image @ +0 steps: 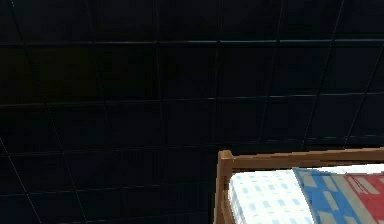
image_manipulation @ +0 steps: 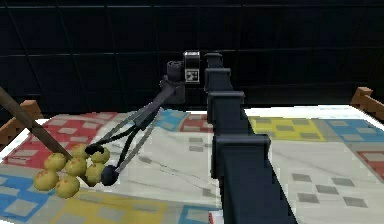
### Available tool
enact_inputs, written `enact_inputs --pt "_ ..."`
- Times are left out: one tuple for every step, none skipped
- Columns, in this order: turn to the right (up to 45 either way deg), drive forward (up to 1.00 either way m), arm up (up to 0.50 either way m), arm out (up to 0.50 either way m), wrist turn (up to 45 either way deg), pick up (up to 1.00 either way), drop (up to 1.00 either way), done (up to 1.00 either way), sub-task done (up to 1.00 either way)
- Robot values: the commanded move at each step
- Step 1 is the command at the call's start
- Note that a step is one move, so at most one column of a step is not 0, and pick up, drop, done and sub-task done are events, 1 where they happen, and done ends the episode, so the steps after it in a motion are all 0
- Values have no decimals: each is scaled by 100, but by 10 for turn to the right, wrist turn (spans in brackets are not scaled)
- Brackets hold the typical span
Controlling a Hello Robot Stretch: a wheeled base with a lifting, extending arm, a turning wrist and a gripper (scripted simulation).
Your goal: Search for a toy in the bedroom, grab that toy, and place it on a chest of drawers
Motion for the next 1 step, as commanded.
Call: enact_inputs --pt "0 0 0 -34 0 0 0 0 0"
